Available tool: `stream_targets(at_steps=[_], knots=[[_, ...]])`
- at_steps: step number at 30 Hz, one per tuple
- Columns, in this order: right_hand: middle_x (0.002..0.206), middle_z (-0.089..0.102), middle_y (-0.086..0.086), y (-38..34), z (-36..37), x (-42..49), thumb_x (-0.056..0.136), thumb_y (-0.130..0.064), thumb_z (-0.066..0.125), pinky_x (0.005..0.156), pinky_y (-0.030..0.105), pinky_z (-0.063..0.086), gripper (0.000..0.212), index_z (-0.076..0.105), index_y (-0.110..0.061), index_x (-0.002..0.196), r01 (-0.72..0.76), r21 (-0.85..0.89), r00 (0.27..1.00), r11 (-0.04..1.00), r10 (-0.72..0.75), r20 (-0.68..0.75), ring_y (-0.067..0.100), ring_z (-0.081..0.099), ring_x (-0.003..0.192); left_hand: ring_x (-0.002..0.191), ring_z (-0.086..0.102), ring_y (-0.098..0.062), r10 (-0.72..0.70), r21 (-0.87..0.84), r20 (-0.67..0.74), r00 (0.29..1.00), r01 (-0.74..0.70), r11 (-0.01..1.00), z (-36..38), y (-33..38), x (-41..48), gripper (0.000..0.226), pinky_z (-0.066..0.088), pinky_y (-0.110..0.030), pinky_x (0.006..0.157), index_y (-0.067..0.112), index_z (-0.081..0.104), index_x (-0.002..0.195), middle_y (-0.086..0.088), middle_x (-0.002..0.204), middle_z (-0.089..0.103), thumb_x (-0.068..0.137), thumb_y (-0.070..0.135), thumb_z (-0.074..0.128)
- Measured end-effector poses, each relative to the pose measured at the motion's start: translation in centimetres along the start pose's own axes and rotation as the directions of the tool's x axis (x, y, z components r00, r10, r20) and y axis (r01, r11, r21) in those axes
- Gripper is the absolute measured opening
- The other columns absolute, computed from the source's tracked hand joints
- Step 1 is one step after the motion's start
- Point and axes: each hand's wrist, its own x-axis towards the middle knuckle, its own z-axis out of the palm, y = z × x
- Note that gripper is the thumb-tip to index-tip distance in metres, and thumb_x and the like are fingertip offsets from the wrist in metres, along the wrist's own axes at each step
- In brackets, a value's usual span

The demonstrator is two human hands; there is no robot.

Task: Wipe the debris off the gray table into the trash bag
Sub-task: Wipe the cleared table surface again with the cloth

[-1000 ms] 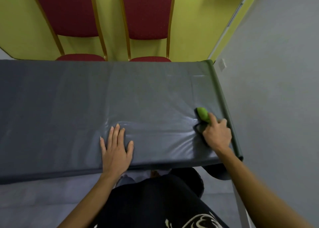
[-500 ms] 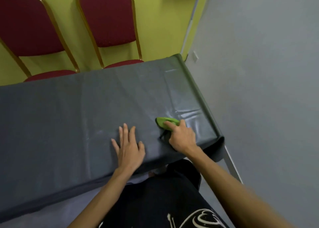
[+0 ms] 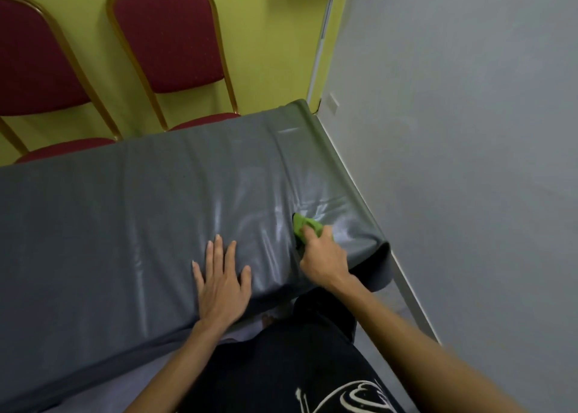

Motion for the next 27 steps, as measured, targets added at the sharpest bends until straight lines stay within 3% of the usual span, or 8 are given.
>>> stream_targets(at_steps=[2,5,9,12,16,19,24,27], knots=[[0.117,0.039,0.011,1.5,-1.2,0.6,0.083,-0.028,0.053,0.085,0.046,0.048,0.052,0.043,-0.033,0.134,0.048,-0.072,0.999,0.996,-0.046,0.023,0.041,0.060,0.097,0.152,-0.009,-0.018,0.009,0.026,-0.007,1.000,-0.009,1.000,0.0,-0.3,0.0,0.070,-0.002,-0.054,0.121,0.023,0.014,0.157,-0.002,0.166,-0.005,0.094,0.054,0.016],[0.115,0.041,0.010,5.7,-4.6,3.6,0.085,-0.034,0.055,0.087,0.046,0.050,0.048,0.047,-0.040,0.132,-0.067,-0.173,0.998,0.983,0.063,-0.028,0.040,0.063,0.092,0.153,-0.003,-0.021,0.017,0.047,-0.025,1.000,-0.016,0.999,0.2,-0.1,-0.1,0.073,0.002,-0.055,0.121,0.022,0.019,0.156,-0.004,0.166,0.000,0.092,0.055,0.012],[0.114,0.041,0.012,5.8,-6.1,6.5,0.082,-0.026,0.053,0.085,0.046,0.047,0.044,0.051,-0.026,0.127,-0.238,-0.065,0.969,0.969,0.231,-0.090,0.041,0.060,0.092,0.153,-0.001,-0.021,0.008,0.072,-0.030,1.000,-0.006,0.997,0.4,0.2,0.0,0.072,0.003,-0.056,0.121,0.022,0.019,0.156,-0.004,0.166,0.002,0.092,0.054,0.011],[0.114,0.039,0.014,2.0,-3.5,5.9,0.083,-0.021,0.054,0.082,0.045,0.046,0.034,0.049,-0.014,0.115,-0.217,0.014,0.966,0.976,0.217,-0.141,0.041,0.058,0.092,0.153,-0.001,-0.021,0.014,0.074,-0.037,0.999,-0.011,0.997,0.5,0.1,-0.1,0.070,0.004,-0.057,0.121,0.020,0.019,0.156,-0.004,0.166,0.002,0.094,0.052,0.012],[0.118,0.037,0.013,-0.1,-3.0,6.2,0.083,-0.025,0.053,0.086,0.045,0.047,0.045,0.047,-0.019,0.127,-0.119,0.046,0.992,0.992,0.120,-0.026,0.042,0.057,0.096,0.153,-0.004,-0.020,0.009,0.100,-0.029,1.000,-0.006,0.995,0.7,0.2,-0.1,0.070,0.002,-0.055,0.121,0.022,0.014,0.157,-0.003,0.166,-0.002,0.095,0.053,0.008],[0.123,0.040,0.016,1.2,-4.3,7.8,0.082,-0.026,0.051,0.093,0.047,0.046,0.050,0.049,-0.024,0.132,-0.144,0.061,0.989,0.988,0.146,-0.028,0.044,0.058,0.103,0.152,-0.010,-0.019,0.013,0.098,0.005,1.000,-0.014,0.995,0.5,0.1,-0.1,0.070,0.000,-0.054,0.122,0.023,0.009,0.157,-0.002,0.165,-0.008,0.095,0.054,0.006],[0.124,0.044,0.020,2.6,-5.4,9.4,0.085,-0.027,0.052,0.091,0.045,0.046,0.043,0.051,-0.018,0.127,-0.276,0.144,0.953,0.950,0.291,-0.088,0.045,0.058,0.103,0.150,-0.017,-0.017,-0.013,0.073,0.073,0.997,0.008,0.997,-0.4,0.4,0.4,0.064,-0.003,-0.053,0.122,0.025,0.004,0.157,0.000,0.164,-0.018,0.102,0.049,0.024],[0.121,0.045,0.021,-0.6,-3.7,8.1,0.084,-0.021,0.047,0.088,0.044,0.046,0.039,0.051,-0.012,0.122,-0.210,0.189,0.973,0.959,0.223,-0.050,0.045,0.057,0.100,0.150,-0.017,-0.017,-0.040,-0.020,0.094,0.995,0.042,0.999,-0.9,0.5,0.5,0.066,-0.004,-0.052,0.121,0.026,0.007,0.157,-0.002,0.163,-0.019,0.100,0.044,0.035]])
